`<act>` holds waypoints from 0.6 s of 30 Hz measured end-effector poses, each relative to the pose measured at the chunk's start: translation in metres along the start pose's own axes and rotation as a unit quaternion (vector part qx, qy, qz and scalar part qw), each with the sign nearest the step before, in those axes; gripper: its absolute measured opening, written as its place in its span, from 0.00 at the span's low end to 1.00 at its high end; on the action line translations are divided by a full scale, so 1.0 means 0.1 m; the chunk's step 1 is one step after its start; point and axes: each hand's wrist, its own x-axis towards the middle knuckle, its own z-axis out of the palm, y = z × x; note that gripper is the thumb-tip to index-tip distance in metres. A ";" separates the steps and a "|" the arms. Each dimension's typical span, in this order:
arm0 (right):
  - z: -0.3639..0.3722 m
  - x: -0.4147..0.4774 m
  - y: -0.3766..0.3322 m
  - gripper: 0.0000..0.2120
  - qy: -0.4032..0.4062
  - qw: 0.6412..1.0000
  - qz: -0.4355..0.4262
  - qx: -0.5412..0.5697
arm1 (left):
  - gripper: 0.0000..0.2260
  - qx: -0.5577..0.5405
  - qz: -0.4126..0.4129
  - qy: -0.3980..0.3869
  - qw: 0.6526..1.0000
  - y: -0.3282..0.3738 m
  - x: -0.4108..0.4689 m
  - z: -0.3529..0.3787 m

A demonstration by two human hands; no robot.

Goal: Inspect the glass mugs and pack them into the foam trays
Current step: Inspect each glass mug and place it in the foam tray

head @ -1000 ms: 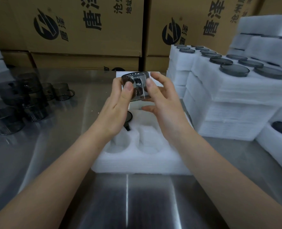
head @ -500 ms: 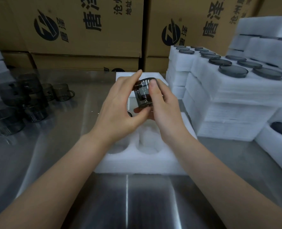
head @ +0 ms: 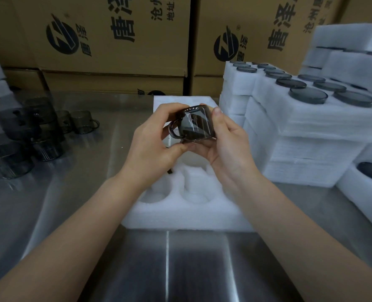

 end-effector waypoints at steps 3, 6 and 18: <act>-0.01 0.02 -0.01 0.18 -0.005 0.999 0.032 0.042 | 0.27 -0.017 -0.006 0.010 1.000 0.00 -0.01 0.01; 0.02 0.04 0.00 0.19 -0.055 0.988 0.101 0.107 | 0.29 -0.005 -0.011 0.029 0.999 0.00 0.00 0.00; 0.03 0.02 0.06 0.20 -0.090 0.994 0.048 -0.031 | 0.33 0.083 0.000 -0.005 0.997 0.07 -0.02 0.01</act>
